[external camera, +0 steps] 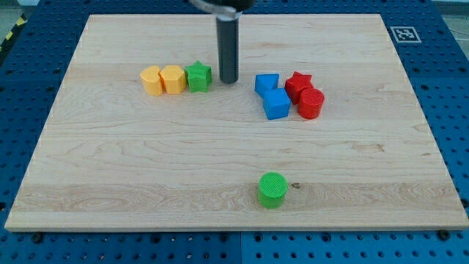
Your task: Move the green star right to green circle
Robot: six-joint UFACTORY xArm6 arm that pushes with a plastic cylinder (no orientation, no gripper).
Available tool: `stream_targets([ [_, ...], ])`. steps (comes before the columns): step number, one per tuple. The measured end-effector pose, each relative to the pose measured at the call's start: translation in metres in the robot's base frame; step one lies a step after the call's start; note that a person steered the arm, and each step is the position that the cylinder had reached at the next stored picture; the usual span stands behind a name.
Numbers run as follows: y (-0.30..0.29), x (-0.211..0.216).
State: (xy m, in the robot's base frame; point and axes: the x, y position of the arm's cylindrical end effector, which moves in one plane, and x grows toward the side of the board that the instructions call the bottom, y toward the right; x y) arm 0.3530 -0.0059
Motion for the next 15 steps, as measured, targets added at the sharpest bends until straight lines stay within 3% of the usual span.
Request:
stream_targets([
  [1,-0.032,-0.034],
  [2,-0.092,-0.042],
  [3,-0.1,-0.019],
  [9,-0.042,0.017],
  [13,-0.042,0.098],
  [15,-0.086,0.117],
])
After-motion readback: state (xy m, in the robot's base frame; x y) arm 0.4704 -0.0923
